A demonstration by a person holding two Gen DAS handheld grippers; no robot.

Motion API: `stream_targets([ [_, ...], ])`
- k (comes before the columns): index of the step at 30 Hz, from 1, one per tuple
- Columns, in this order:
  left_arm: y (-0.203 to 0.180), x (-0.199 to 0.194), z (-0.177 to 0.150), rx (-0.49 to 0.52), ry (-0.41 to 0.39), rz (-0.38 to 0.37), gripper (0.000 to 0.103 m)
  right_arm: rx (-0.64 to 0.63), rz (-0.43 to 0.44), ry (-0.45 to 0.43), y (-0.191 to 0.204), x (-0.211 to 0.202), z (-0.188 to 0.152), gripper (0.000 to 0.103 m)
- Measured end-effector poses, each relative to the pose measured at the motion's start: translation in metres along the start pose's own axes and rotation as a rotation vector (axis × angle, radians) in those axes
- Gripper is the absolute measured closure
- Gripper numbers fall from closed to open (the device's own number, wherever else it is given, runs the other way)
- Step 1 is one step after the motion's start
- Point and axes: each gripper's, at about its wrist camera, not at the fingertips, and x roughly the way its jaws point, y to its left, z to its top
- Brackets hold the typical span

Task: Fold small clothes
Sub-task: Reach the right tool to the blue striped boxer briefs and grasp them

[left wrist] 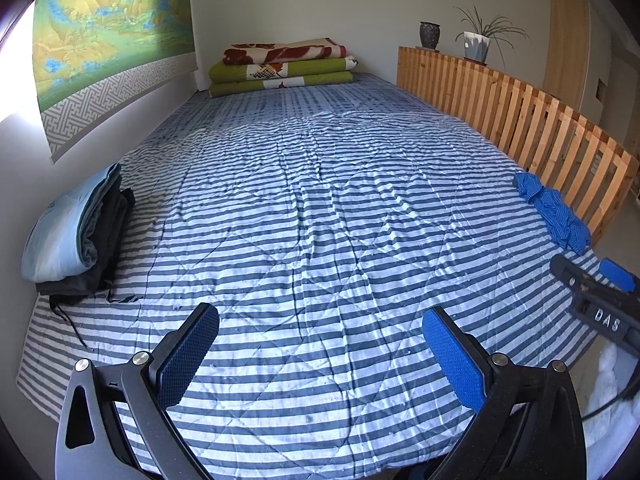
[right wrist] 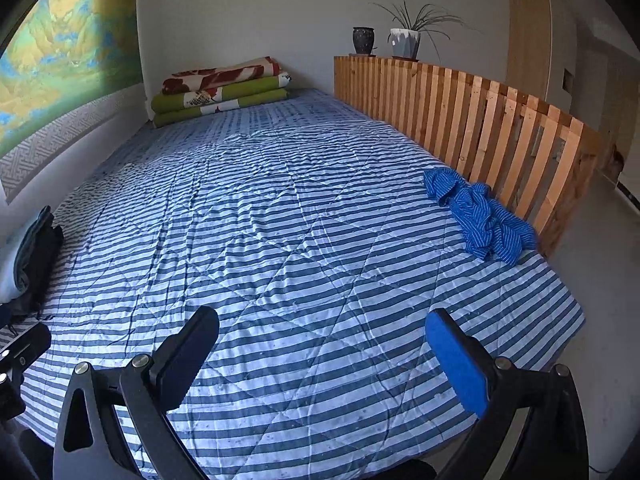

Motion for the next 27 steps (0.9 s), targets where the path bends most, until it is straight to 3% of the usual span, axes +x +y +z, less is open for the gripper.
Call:
stream_targets([
  [7,-0.006,0.013,0.007,0.007,0.006,-0.001,0.0,0.011,-0.065,0.005,-0.045,0.033,0.02,0.003],
  [11,-0.007,0.021,0.007,0.013,0.021,0.005,0.0,0.02,-0.096,0.07,-0.073,0.065,0.034,0.015],
  [15,-0.005,0.026,0.008,0.01,0.028,0.015,0.0,0.005,-0.148,0.095,-0.099,0.096,0.051,0.019],
  [20,0.002,0.033,0.011,0.006,0.037,0.036,0.0,0.06,-0.149,0.176,-0.141,0.144,0.078,0.037],
  [27,0.016,0.046,0.014,-0.016,0.057,0.062,0.0,0.137,-0.187,0.247,-0.188,0.196,0.107,0.045],
])
